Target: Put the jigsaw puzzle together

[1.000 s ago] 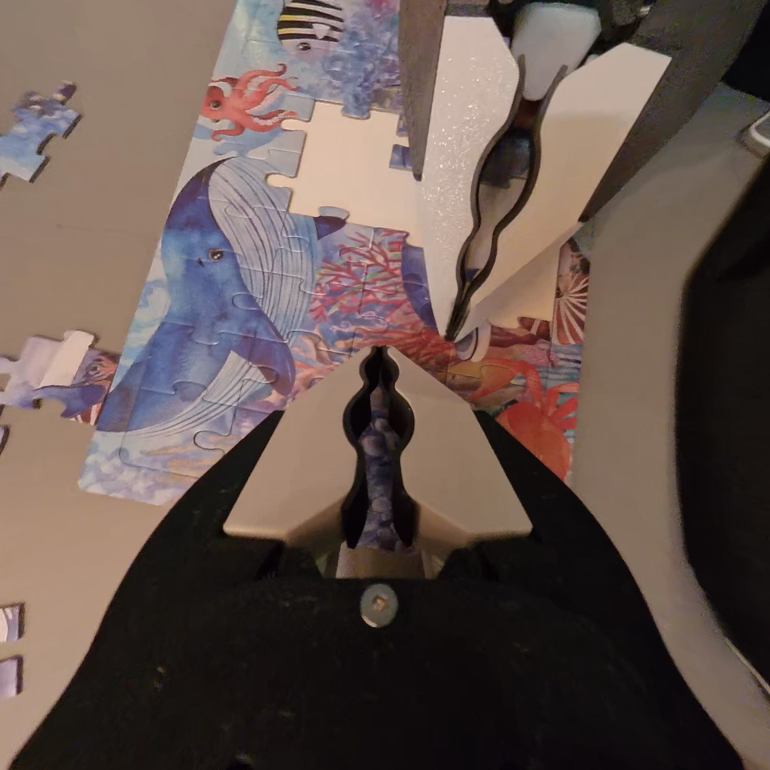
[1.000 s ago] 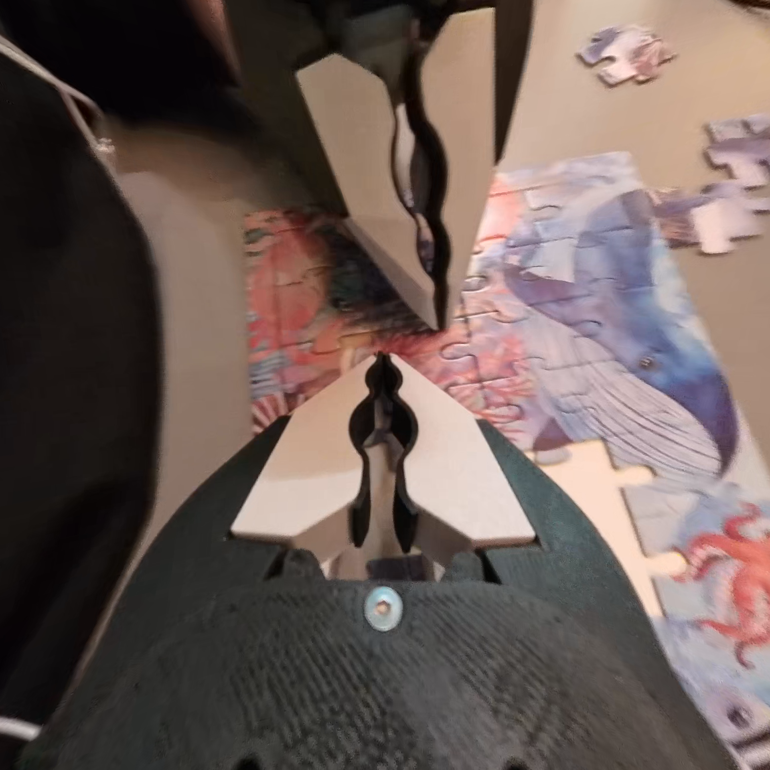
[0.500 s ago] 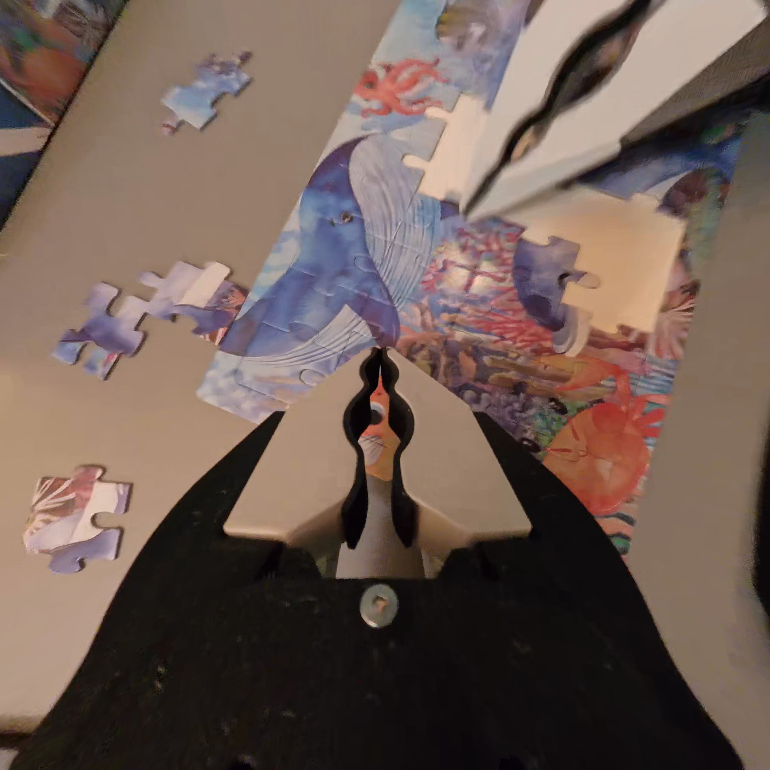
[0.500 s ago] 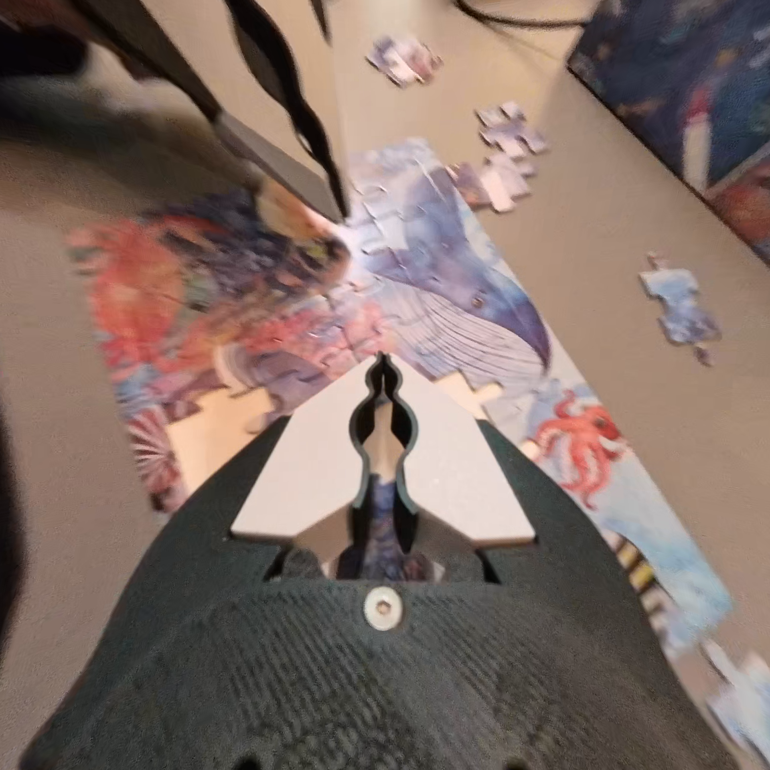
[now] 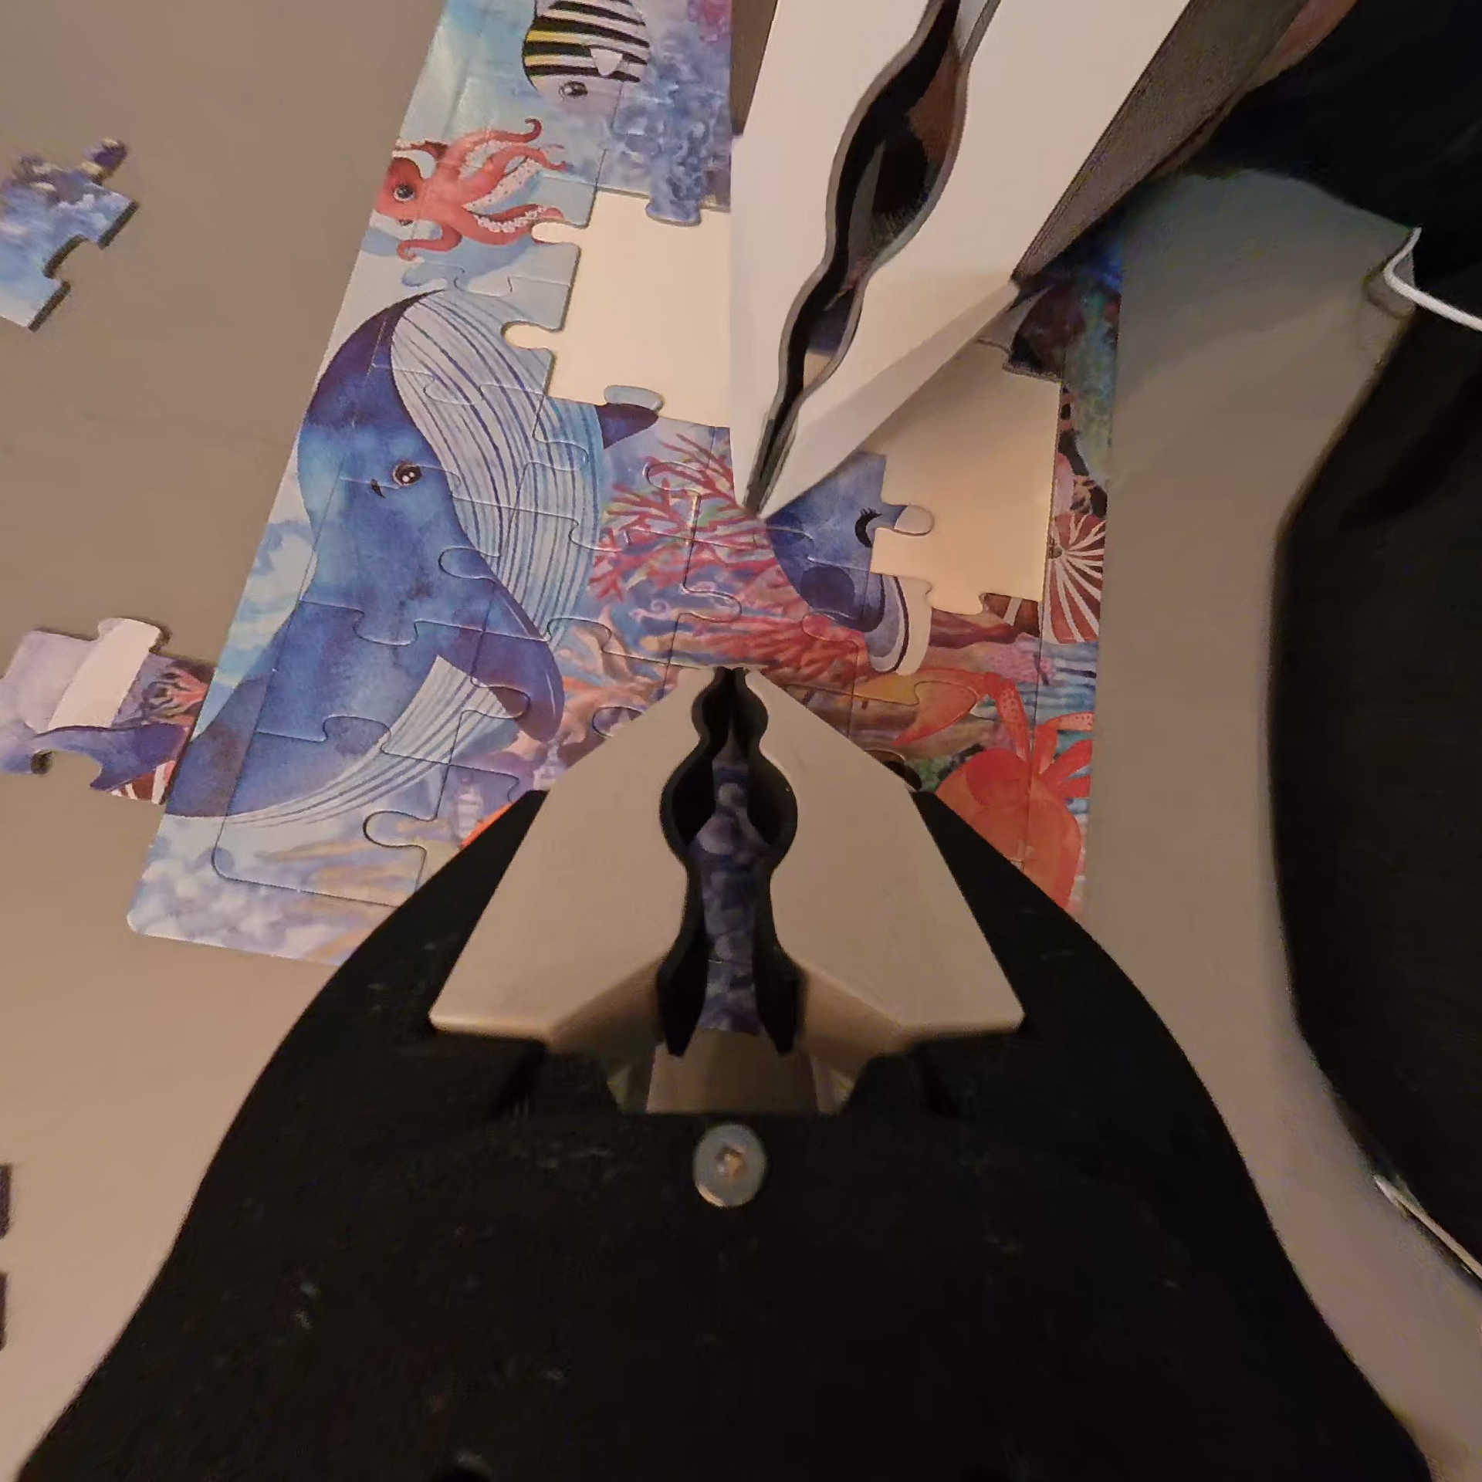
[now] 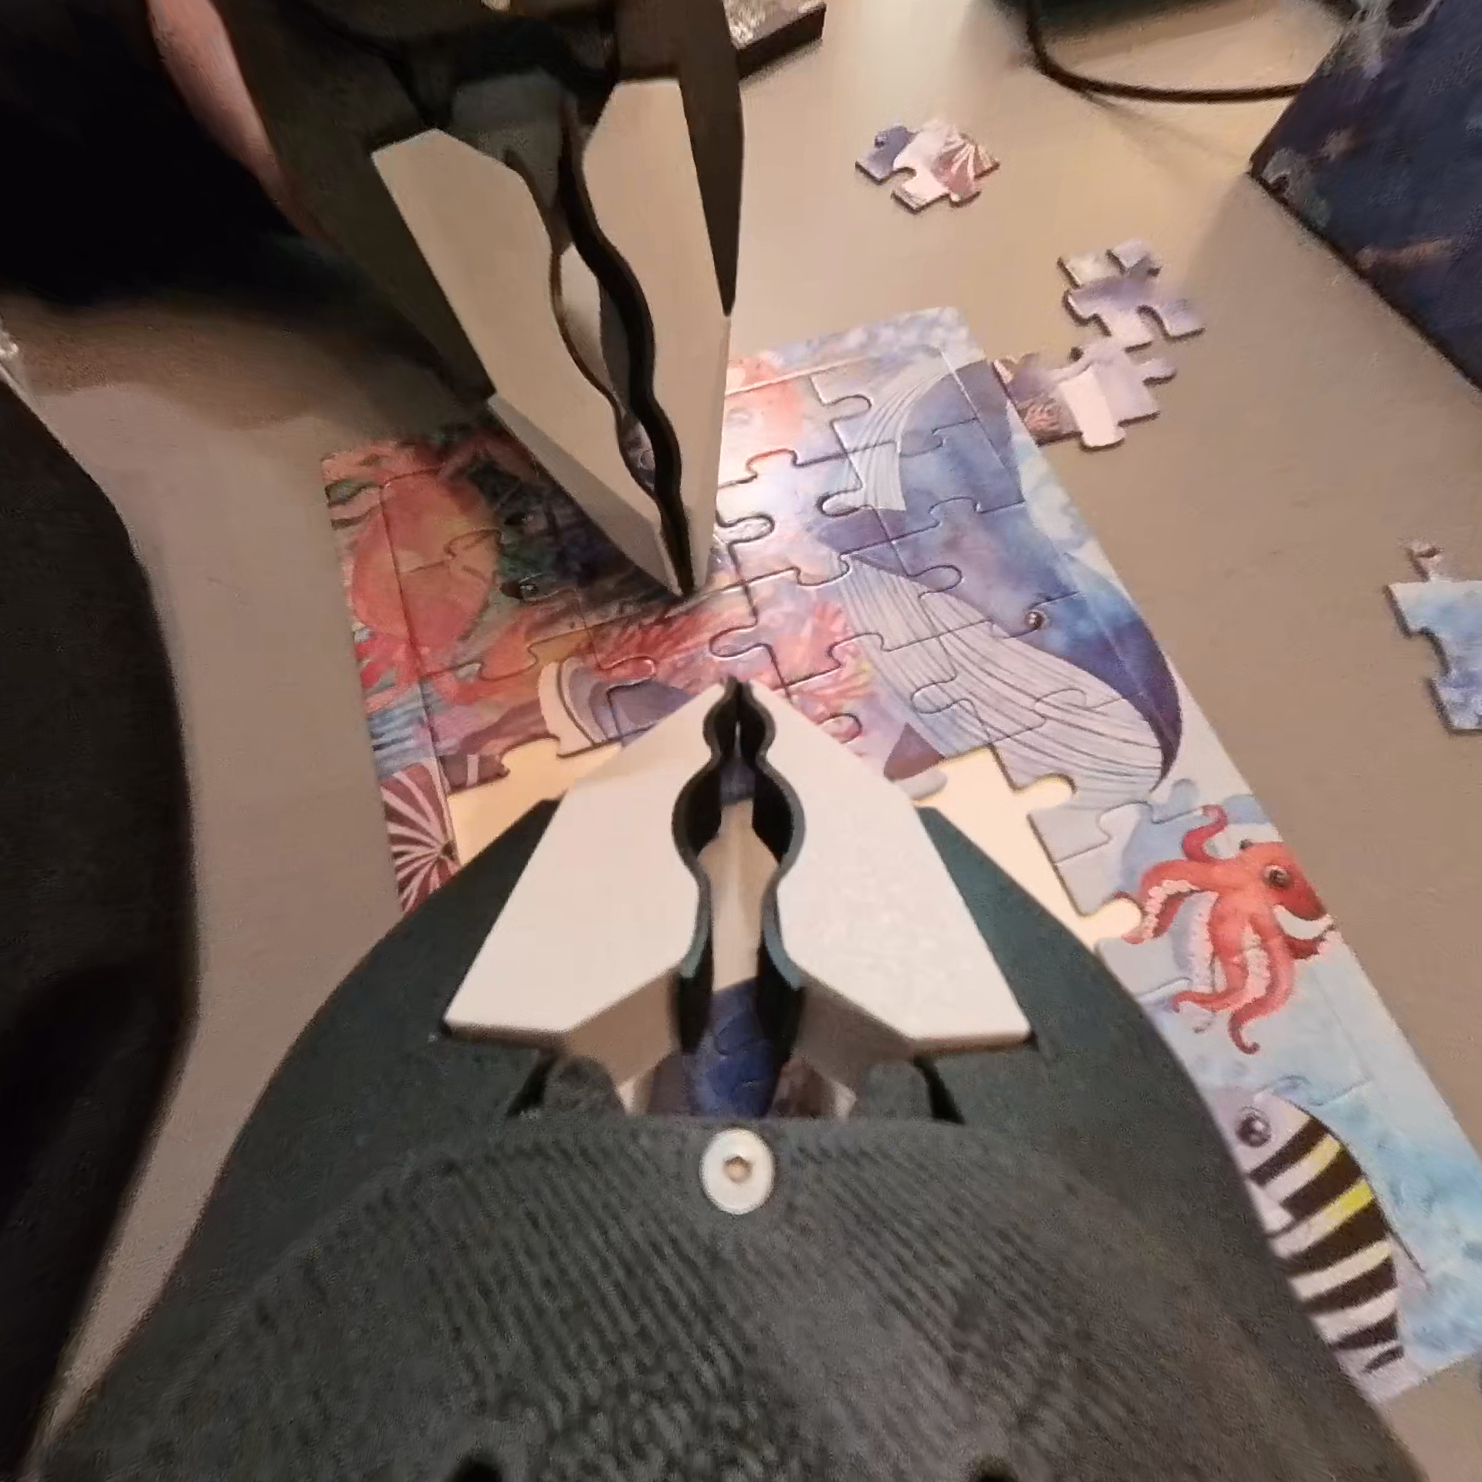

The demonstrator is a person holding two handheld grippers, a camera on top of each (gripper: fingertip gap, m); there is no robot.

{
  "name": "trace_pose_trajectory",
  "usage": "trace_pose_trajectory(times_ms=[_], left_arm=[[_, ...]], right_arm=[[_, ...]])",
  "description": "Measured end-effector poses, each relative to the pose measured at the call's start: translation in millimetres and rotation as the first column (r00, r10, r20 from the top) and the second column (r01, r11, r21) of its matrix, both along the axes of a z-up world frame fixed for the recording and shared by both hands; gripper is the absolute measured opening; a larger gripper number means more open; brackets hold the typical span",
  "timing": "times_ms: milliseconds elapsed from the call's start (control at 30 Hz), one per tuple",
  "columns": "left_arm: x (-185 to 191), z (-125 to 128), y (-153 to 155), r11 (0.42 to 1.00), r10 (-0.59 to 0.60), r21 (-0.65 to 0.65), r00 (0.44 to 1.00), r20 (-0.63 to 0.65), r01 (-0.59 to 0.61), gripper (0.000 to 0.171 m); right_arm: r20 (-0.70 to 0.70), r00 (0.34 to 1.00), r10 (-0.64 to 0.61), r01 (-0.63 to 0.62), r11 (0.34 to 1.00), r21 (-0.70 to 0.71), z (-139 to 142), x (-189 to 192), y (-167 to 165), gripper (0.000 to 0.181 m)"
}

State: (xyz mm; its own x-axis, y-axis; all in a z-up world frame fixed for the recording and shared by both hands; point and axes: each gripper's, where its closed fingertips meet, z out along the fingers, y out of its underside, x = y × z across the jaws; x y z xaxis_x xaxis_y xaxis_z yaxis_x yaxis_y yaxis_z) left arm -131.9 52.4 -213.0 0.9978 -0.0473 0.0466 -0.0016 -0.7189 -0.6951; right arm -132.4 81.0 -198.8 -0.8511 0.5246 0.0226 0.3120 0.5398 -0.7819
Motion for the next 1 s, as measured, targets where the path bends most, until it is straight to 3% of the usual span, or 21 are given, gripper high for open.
trace_pose_trajectory(times_ms=[133, 200, 300, 433, 500, 567, 667, 767, 900, 1000], left_arm=[[-5, 3, 0, 1.0, 0.019, 0.008, 0.999, -0.034, -0.018, 0.0], [-6, 1, -2, 1.0, 0.024, -0.007, 1.0, -0.013, -0.025, 0.0], [-4, 2, -2, 1.0, 0.027, 0.002, 0.999, 0.025, -0.027, 0.0], [-2, 3, -3, 1.0, 0.023, -0.002, 0.999, 0.035, -0.023, 0.0], [0, 0, -4, 1.0, 0.011, -0.018, 0.999, 0.042, -0.01, 0.0], [-7, 8, -4, 0.999, 0.028, 0.018, 0.999, -0.03, -0.027, 0.0], [-21, 28, -4, 0.99, 0.089, 0.112, 0.994, -0.07, -0.08, 0.0], [-59, 45, -23, 0.958, 0.248, 0.186, 0.958, -0.143, -0.221, 0.0], [-101, 60, -55, 0.877, 0.411, 0.287, 0.911, -0.036, -0.384, 0.0], [-122, 70, -80, 0.815, 0.496, 0.343, 0.869, 0.006, -0.467, 0.0]], right_arm=[[0.063, 0.998, 0.026, -0.028, 0.999, 0.02, -10, 6, 0, 0.0], [0.026, 0.998, 0.049, -0.049, 0.999, -0.007, -2, 8, -4, 0.0], [0.091, 0.991, 0.103, -0.103, 0.995, 0.002, -11, 18, -11, 0.0], [0.038, 0.988, 0.148, -0.147, 0.989, -0.028, -1, 24, -20, 0.0], [0.072, 0.99, 0.125, -0.127, 0.992, 0.02, -12, 22, -16, 0.0], [0.014, 0.999, 0.042, -0.043, 0.998, 0.043, -7, 8, -5, 0.0], [-0.118, 0.984, -0.135, 0.127, 0.989, -0.078, 27, -17, 22, 0.0], [-0.191, 0.93, -0.314, 0.276, 0.939, -0.204, 55, -35, 70, 0.0], [-0.298, 0.775, -0.557, 0.552, 0.827, -0.109, 53, -47, 180, 0.0], [-0.27, 0.707, -0.653, 0.648, 0.752, -0.123, 49, -42, 238, 0.0]])
